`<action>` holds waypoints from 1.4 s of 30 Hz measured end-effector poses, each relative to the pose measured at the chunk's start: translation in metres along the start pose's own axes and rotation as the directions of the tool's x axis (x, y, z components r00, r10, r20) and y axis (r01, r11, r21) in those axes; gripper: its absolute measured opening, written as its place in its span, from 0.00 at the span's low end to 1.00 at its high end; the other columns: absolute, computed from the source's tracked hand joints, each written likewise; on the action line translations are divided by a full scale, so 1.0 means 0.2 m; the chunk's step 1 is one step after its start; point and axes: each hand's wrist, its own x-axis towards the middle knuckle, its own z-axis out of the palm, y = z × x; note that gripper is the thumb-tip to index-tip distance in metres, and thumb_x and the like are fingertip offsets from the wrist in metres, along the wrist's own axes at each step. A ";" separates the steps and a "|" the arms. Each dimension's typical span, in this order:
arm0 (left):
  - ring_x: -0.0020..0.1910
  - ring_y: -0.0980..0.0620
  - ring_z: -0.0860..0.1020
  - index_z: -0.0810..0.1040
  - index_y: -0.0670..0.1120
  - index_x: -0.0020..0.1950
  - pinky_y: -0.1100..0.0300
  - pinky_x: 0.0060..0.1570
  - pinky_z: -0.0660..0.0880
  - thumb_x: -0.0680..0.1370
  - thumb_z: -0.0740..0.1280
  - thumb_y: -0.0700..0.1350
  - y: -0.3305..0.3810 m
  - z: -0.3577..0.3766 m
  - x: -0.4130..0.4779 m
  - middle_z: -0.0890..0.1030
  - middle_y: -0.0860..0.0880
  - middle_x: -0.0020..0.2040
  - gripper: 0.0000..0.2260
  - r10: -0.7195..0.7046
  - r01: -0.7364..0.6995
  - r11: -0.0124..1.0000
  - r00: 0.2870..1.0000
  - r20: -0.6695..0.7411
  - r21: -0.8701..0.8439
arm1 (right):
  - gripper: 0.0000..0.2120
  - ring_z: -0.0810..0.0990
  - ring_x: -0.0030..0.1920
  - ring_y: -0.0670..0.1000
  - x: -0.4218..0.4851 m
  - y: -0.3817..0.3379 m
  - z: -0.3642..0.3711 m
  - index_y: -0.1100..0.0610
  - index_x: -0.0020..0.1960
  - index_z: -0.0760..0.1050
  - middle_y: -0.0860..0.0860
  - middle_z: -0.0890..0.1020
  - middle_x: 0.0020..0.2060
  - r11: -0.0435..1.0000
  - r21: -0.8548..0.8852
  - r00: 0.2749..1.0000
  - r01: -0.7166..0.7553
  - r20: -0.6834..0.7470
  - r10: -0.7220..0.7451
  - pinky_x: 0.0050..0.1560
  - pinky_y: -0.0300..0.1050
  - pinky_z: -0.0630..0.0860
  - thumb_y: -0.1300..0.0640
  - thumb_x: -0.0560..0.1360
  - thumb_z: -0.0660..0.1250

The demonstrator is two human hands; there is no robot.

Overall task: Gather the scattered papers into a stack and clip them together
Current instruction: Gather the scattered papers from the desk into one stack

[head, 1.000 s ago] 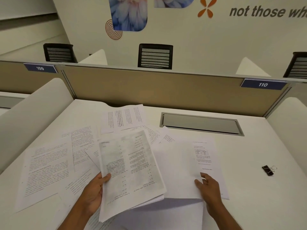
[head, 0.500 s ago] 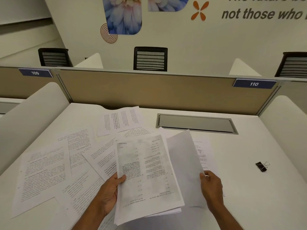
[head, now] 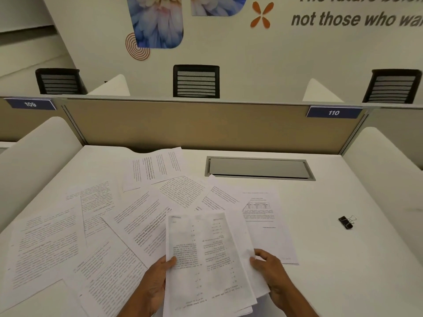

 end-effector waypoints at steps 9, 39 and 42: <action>0.55 0.36 0.83 0.79 0.40 0.65 0.43 0.50 0.82 0.82 0.65 0.38 0.00 0.05 -0.01 0.87 0.38 0.55 0.12 -0.002 -0.001 0.998 0.999 0.041 0.069 | 0.11 0.87 0.54 0.61 -0.04 0.02 0.01 0.57 0.61 0.81 0.56 0.89 0.52 0.994 -0.060 0.974 -0.091 0.205 0.102 0.59 0.62 0.82 0.61 0.81 0.66; 0.58 0.34 0.82 0.78 0.42 0.66 0.34 0.58 0.78 0.78 0.68 0.33 0.17 0.26 -0.01 0.86 0.39 0.58 0.17 0.142 -0.143 0.990 0.988 0.052 0.015 | 0.42 0.72 0.67 0.60 0.19 -0.10 -0.24 0.54 0.75 0.60 0.59 0.73 0.65 0.542 -0.778 0.846 -0.317 -0.491 -0.210 0.63 0.58 0.72 0.36 0.70 0.73; 0.55 0.37 0.83 0.80 0.45 0.63 0.41 0.46 0.84 0.78 0.67 0.32 0.20 0.25 -0.01 0.87 0.44 0.53 0.15 0.192 -0.192 0.981 0.981 0.014 -0.028 | 0.41 0.74 0.65 0.58 0.20 -0.09 -0.20 0.53 0.72 0.61 0.58 0.74 0.64 0.467 -0.818 0.847 -0.336 -0.479 -0.230 0.63 0.56 0.72 0.35 0.69 0.73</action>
